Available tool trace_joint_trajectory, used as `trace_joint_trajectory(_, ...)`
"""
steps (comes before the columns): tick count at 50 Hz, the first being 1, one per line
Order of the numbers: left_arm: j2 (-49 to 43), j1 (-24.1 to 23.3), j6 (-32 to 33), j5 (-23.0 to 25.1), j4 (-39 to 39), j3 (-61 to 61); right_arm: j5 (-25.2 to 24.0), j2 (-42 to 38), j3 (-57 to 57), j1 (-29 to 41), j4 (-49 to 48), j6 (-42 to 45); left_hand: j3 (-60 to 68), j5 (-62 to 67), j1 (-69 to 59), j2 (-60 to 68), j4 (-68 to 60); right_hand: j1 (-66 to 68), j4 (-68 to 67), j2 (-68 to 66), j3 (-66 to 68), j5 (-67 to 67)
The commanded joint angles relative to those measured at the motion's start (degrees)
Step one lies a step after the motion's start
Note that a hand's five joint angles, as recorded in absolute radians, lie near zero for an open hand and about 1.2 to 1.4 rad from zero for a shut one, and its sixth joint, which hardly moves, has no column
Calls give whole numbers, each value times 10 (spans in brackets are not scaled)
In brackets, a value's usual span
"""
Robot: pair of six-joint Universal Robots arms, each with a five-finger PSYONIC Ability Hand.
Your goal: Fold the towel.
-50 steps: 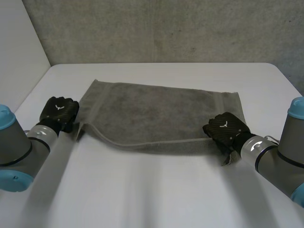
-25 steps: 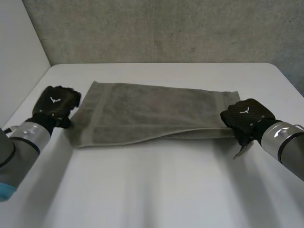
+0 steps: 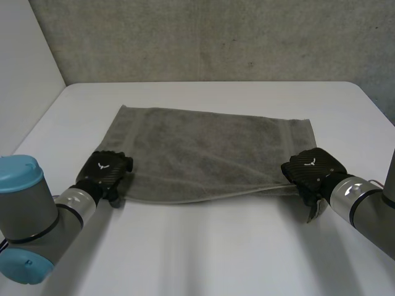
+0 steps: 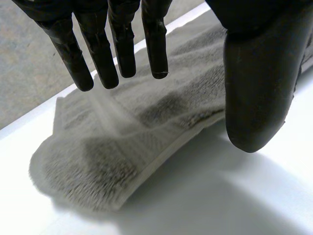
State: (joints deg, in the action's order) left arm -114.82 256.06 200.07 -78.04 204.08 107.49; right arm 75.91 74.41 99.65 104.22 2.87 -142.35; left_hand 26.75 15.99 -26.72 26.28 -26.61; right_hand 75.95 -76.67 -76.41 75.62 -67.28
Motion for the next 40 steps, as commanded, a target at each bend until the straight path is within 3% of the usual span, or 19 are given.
trace_joint_trajectory(1, 5, 8, 5, -9, 7, 17, -1, -5, -1, -1, -2, 1, -2, 5, 2, 3, 1, 40, -33, -36, 44, -27)
trace_joint_trajectory(14, -16, 29, 5, -8, 58, 0, -1, -8, 5, 4, -3, 1, 43, 51, -43, 48, -44, 40, -33, -36, 44, -27)
trace_joint_trajectory(29, -44, 30, 5, -9, 61, -20, 0, -8, 7, 0, -3, -1, 74, 81, -74, 78, -75, 40, -33, -36, 44, -27)
trace_joint_trajectory(40, -35, 46, 5, -9, 79, -19, 0, -8, 8, 3, -2, -2, 196, 204, -197, 201, -198, 40, -33, -36, 44, -27)
